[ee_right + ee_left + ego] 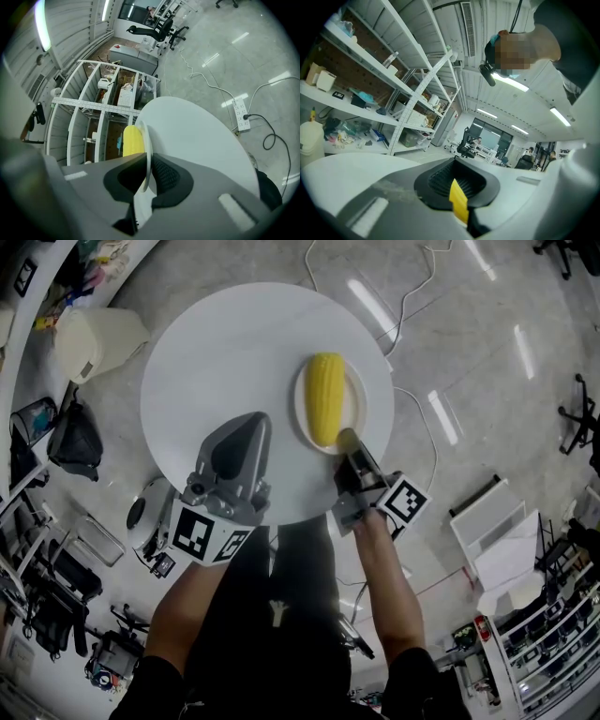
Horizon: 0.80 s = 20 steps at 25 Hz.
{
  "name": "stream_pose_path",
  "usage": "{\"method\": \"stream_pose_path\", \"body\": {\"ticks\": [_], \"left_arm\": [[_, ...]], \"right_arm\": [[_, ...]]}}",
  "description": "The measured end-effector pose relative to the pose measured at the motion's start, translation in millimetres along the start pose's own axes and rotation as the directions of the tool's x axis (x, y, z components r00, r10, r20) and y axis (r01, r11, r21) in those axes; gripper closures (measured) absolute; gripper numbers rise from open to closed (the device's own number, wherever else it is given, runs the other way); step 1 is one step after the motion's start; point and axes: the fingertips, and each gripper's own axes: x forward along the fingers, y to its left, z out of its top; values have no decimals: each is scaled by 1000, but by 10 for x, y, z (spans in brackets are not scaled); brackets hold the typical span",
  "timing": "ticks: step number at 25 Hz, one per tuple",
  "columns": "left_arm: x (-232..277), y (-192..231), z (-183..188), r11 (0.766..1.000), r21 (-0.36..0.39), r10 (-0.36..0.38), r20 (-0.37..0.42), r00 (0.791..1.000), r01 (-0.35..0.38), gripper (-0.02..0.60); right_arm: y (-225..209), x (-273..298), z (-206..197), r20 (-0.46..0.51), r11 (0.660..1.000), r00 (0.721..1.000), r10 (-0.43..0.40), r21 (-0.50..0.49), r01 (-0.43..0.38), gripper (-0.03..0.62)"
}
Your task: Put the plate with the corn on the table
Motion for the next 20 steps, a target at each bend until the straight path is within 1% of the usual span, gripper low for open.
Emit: {"method": "stream_pose_path", "body": {"ticks": [11, 16, 20], "left_arm": [[-6, 43, -35, 1000, -16, 6, 7, 1000, -6, 580], [-5, 79, -14, 1000, -18, 8, 12, 1000, -8, 580], [-16, 120, -4, 1000, -19, 8, 11, 1000, -8, 580]], "right_arm": [[0, 62, 4, -1, 999, 1000, -29, -18, 29, 559], [-28, 61, 3, 5, 998, 998, -65, -13, 65, 560], [-12, 93, 3, 11, 995, 996, -88, -42, 88, 562]]}}
